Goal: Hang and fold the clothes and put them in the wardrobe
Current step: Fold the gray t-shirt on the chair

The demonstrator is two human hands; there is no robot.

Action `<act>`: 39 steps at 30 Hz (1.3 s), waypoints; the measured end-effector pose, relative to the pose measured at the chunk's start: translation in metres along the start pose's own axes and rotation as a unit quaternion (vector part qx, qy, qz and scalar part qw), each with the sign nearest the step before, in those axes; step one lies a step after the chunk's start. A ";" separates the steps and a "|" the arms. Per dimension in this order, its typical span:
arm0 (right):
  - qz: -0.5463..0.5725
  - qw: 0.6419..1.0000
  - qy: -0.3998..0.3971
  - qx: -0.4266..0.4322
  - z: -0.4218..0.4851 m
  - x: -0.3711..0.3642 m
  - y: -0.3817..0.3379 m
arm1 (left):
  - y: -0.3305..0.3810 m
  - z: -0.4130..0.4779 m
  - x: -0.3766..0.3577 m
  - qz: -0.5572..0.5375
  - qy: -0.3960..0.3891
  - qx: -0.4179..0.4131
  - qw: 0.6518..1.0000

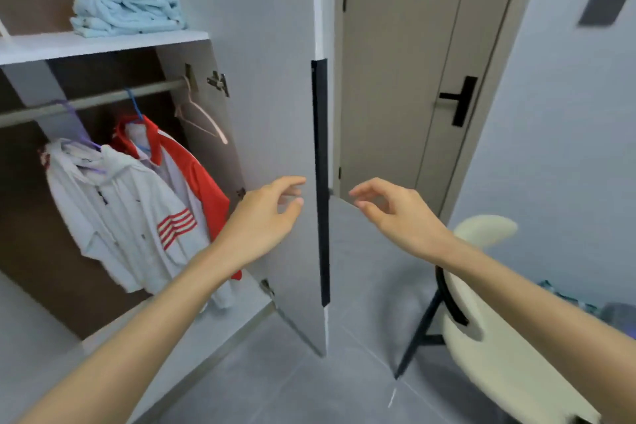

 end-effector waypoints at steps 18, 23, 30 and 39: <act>-0.016 0.929 0.154 -0.336 -0.315 0.213 0.352 | 0.270 -0.013 -0.449 -0.064 -0.333 -0.131 0.932; 0.004 0.871 0.182 -0.456 -0.404 0.215 0.435 | 0.304 -0.034 -0.566 -0.040 -0.427 -0.164 0.888; 0.032 0.750 0.258 -0.609 -0.499 0.207 0.517 | 0.337 -0.052 -0.698 -0.012 -0.543 -0.199 0.816; 0.056 0.594 0.327 -0.732 -0.602 0.178 0.571 | 0.379 -0.098 -0.823 0.000 -0.635 -0.273 0.722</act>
Point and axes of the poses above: each hand's wrist, its own z-axis towards the middle knuckle, its own x-axis out of the back of the hand, y = z × x, the point moved 9 cm from there along z, towards the middle knuckle
